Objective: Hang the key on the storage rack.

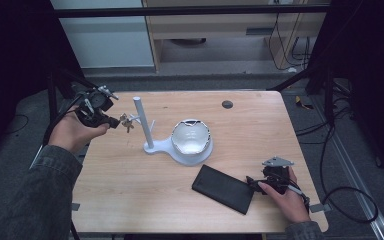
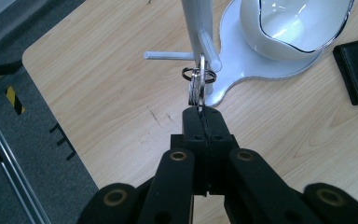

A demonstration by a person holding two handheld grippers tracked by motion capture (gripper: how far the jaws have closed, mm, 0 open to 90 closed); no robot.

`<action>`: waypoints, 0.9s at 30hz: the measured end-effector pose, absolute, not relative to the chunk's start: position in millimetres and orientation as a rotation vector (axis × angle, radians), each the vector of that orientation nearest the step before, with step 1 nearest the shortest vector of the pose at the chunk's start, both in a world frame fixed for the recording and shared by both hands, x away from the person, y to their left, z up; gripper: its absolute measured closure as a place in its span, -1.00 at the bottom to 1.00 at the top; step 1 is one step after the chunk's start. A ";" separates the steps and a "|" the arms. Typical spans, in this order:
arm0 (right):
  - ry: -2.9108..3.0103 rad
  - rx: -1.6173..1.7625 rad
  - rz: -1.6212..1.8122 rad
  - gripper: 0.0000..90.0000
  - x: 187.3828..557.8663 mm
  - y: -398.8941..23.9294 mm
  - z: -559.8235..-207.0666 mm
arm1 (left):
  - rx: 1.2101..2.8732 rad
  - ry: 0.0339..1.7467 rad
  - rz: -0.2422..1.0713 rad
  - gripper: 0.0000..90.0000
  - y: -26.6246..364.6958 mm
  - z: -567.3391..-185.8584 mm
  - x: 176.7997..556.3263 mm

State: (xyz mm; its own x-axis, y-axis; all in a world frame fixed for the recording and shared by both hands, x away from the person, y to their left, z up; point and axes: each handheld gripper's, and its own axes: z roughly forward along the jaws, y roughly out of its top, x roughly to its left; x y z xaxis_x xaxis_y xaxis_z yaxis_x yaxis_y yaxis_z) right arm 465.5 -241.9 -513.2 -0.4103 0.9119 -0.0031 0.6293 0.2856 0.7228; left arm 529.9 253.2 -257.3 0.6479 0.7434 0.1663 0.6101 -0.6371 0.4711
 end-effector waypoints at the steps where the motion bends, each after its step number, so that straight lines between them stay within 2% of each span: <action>1: 2.142 1.383 0.913 -0.99 465.6 -241.9 -513.2 | 2.494 1.068 0.494 1.00 253.2 -257.2 529.5; 27: 2.145 1.381 0.914 -0.99 465.7 -242.0 -513.2 | 2.512 1.076 0.488 1.00 240.3 -265.1 539.0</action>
State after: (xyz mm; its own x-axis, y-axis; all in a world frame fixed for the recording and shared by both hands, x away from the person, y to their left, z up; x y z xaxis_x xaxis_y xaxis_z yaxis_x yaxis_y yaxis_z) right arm 465.7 -242.0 -513.2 -0.4124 0.9110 -0.0033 0.6289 0.2873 0.7225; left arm 539.0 240.3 -265.1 0.6495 0.7413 0.1692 0.6156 -0.6433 0.4552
